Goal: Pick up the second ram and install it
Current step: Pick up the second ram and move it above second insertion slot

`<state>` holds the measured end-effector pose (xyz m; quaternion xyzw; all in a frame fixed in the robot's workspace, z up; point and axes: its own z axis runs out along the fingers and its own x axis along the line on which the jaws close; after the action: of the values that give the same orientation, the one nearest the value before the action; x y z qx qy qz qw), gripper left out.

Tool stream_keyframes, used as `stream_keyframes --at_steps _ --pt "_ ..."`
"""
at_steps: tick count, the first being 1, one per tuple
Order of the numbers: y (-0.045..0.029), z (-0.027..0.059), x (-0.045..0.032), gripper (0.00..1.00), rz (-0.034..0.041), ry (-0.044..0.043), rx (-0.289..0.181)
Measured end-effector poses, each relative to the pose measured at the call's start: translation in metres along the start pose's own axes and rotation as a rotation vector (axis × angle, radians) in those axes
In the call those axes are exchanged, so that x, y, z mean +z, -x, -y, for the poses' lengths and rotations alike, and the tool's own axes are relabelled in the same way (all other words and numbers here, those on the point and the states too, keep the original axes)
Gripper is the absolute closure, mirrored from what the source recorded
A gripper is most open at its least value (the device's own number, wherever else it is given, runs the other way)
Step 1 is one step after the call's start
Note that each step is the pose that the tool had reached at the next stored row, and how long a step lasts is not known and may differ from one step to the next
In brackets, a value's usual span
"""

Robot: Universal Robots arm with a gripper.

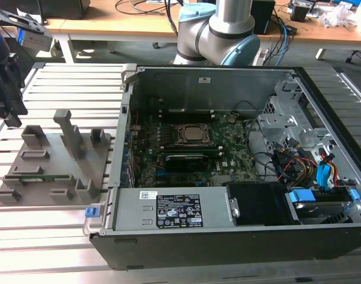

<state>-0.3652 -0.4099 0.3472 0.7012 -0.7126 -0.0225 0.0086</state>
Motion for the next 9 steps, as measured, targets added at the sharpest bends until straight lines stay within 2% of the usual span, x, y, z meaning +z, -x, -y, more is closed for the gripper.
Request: stream_keyframes --at_steps 9 --pt "-0.0002 0.0004 0.0078 0.64 0.0 -0.0001 0.0"
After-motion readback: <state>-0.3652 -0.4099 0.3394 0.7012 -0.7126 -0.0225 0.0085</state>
